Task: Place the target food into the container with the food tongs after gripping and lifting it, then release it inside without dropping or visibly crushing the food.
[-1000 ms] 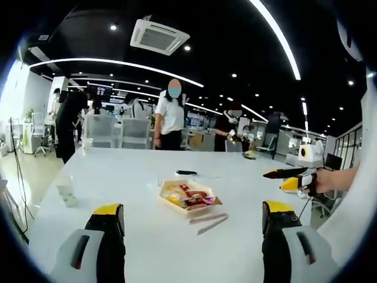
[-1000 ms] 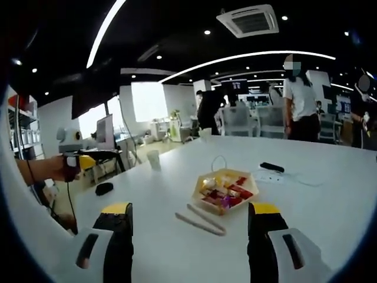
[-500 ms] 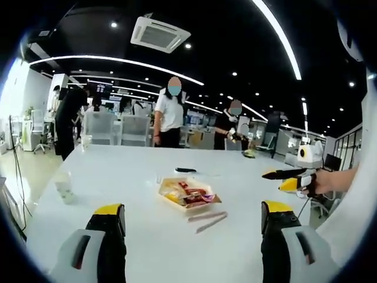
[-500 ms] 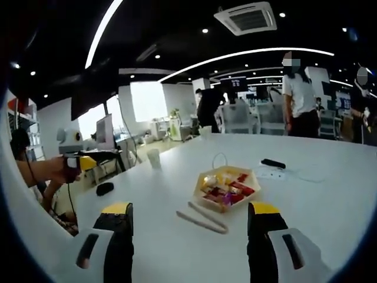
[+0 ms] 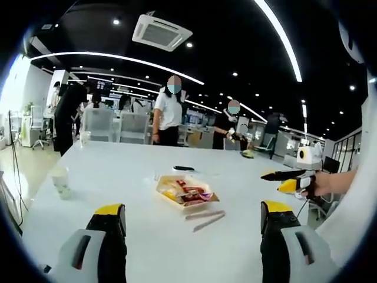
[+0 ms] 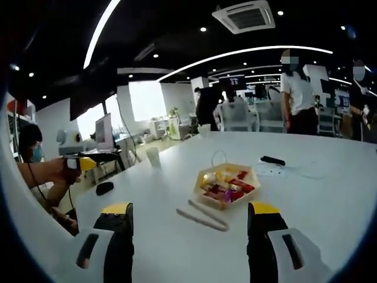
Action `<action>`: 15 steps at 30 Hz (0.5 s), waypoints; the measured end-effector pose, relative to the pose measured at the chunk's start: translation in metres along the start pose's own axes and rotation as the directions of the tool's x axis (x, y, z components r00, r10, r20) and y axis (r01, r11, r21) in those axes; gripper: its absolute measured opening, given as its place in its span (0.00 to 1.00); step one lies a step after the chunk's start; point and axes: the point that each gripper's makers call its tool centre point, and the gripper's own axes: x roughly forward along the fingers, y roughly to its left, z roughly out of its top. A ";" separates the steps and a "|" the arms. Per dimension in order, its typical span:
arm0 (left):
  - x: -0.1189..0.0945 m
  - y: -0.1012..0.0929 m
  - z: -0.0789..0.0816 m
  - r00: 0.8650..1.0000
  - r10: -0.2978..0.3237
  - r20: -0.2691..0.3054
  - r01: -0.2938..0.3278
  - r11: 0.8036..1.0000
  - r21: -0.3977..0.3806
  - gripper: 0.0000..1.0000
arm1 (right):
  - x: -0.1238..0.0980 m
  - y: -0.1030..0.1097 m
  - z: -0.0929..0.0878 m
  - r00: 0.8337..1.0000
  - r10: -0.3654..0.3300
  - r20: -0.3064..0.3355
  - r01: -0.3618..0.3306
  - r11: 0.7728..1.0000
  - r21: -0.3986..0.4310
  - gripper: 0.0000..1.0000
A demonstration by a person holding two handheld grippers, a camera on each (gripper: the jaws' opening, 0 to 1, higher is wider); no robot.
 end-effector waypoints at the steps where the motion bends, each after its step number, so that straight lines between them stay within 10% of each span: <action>1: 0.000 0.000 0.000 1.000 0.000 0.000 0.000 1.000 0.000 0.95 | 0.000 0.000 0.000 1.000 0.000 0.000 0.000 1.000 0.000 0.80; 15: -0.003 0.002 -0.007 1.000 0.004 -0.006 -0.004 1.000 -0.019 0.95 | 0.004 0.005 -0.004 1.000 0.013 -0.017 -0.013 1.000 -0.001 0.80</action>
